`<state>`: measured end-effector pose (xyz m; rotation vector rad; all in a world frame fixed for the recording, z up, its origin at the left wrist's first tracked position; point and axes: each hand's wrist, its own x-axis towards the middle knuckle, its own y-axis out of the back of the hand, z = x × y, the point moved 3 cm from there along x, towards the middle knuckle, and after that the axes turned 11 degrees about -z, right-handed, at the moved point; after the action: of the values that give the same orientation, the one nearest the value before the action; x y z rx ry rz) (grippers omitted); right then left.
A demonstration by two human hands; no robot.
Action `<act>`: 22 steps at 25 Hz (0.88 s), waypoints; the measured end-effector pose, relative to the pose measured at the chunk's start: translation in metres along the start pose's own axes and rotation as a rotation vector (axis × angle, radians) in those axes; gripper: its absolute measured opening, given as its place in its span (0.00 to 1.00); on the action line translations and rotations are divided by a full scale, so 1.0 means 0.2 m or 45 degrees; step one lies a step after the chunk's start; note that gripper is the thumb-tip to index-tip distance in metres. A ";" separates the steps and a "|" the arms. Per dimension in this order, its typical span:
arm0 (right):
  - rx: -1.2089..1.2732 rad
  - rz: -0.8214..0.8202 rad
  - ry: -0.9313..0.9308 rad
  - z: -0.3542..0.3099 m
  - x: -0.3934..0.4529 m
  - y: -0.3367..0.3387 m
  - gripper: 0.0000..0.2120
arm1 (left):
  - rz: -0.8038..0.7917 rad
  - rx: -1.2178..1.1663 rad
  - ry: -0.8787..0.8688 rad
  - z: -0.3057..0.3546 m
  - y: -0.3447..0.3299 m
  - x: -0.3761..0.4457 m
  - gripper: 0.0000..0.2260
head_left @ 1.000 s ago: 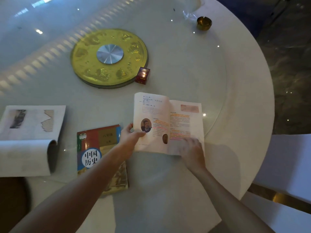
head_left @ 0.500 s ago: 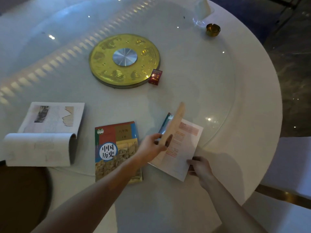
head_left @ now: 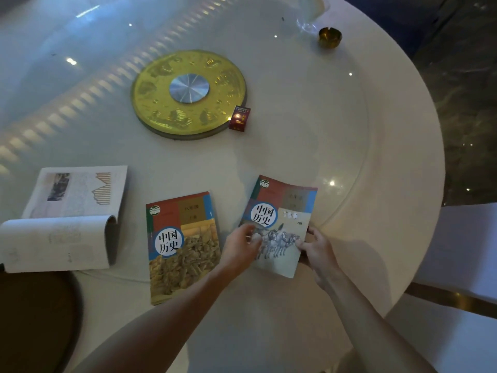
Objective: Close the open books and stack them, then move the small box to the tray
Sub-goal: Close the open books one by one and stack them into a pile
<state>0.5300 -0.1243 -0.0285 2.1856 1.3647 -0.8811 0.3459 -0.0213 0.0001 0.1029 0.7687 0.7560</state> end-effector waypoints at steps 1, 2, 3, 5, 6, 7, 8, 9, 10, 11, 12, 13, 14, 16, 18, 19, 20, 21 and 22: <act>0.038 -0.037 0.032 -0.06 -0.02 -0.02 0.16 | 0.077 -0.040 0.007 -0.01 0.07 -0.01 0.14; 0.073 -0.073 0.061 -0.11 -0.03 -0.04 0.18 | 0.126 -0.084 0.016 -0.03 0.14 -0.01 0.13; 0.094 -0.108 0.087 -0.17 -0.04 -0.07 0.18 | 0.161 -0.137 0.039 -0.06 0.20 -0.02 0.13; 0.093 -0.188 0.124 -0.26 -0.06 -0.14 0.19 | 0.219 -0.239 0.090 -0.11 0.31 -0.03 0.12; 0.062 -0.234 0.134 -0.30 -0.06 -0.21 0.19 | 0.262 -0.272 0.104 -0.15 0.38 -0.05 0.11; 0.023 -0.266 0.138 -0.32 -0.06 -0.26 0.19 | 0.300 -0.295 0.112 -0.18 0.43 -0.08 0.10; -0.023 -0.290 0.139 -0.34 -0.05 -0.33 0.20 | 0.336 -0.318 0.127 -0.23 0.48 -0.12 0.08; -0.077 -0.317 0.134 -0.34 -0.05 -0.41 0.20 | 0.370 -0.338 0.142 -0.28 0.53 -0.16 0.06; -0.132 -0.340 0.122 -0.34 -0.04 -0.48 0.20 | 0.402 -0.365 0.161 -0.34 0.57 -0.20 0.06; -0.196 -0.360 0.110 -0.32 -0.03 -0.57 0.20 | 0.432 -0.400 0.183 -0.42 0.61 -0.24 0.06; -0.260 -0.377 0.099 -0.29 -0.03 -0.65 0.19 | 0.455 -0.445 0.214 -0.49 0.64 -0.29 0.07; -0.328 -0.391 0.083 -0.25 -0.02 -0.73 0.18 | 0.478 -0.476 0.256 -0.57 0.66 -0.33 0.06; -0.391 -0.400 0.063 -0.21 -0.01 -0.79 0.17 | 0.503 -0.491 0.299 -0.63 0.67 -0.37 0.06; -0.470 -0.399 0.011 -0.13 -0.01 -0.91 0.15 | 0.542 -0.502 0.359 -0.75 0.69 -0.43 0.05; -0.530 -0.371 -0.007 -0.09 -0.01 -0.97 0.13 | 0.552 -0.495 0.373 -0.83 0.69 -0.45 0.04; -0.574 -0.344 0.002 -0.07 0.00 -0.99 0.13 | 0.549 -0.493 0.375 -0.86 0.69 -0.46 0.06; -0.643 -0.317 0.024 -0.07 0.00 -1.01 0.12 | 0.544 -0.490 0.373 -0.88 0.70 -0.47 0.08; -0.746 -0.278 0.055 -0.06 0.02 -1.02 0.12 | 0.533 -0.477 0.375 -0.90 0.70 -0.46 0.08; -0.879 -0.239 0.097 -0.06 0.02 -1.03 0.12 | 0.520 -0.442 0.374 -0.92 0.71 -0.46 0.07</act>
<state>0.3488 -0.0258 -0.0263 1.5887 1.6237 -0.3027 0.0986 -0.0100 -0.0300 -0.1741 0.8944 1.3027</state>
